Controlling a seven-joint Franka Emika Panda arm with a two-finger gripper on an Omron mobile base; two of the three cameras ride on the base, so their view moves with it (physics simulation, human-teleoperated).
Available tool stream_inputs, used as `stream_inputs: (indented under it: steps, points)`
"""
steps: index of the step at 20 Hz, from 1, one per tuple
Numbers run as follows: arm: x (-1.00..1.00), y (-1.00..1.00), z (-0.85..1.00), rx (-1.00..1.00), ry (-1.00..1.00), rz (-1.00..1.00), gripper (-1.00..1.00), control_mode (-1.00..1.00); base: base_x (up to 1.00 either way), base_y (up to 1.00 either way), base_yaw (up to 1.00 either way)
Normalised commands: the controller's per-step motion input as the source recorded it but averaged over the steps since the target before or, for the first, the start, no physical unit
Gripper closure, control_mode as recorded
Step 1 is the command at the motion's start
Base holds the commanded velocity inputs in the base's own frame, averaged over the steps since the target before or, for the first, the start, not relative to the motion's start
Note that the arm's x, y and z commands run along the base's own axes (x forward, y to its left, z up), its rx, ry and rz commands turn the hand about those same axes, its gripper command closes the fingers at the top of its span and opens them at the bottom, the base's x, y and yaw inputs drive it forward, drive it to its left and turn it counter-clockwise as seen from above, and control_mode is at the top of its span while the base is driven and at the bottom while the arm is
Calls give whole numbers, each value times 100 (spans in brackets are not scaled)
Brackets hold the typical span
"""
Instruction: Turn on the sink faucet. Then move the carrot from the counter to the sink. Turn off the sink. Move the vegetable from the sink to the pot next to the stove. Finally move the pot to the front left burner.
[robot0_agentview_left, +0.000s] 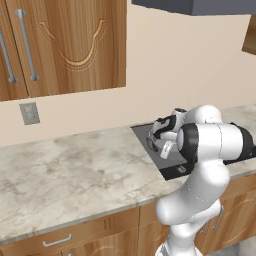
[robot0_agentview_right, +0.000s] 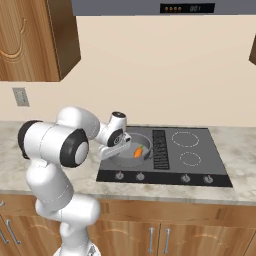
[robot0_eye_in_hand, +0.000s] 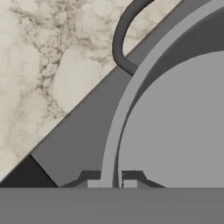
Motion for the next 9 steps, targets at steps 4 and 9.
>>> stream_inputs:
  steps: [4,9]
  points:
    - [-1,0,0,0,-5,0,-100,-100,0,0,0]
    - [-26,0,24,0,-7,0,-100,-100,0,0,0]
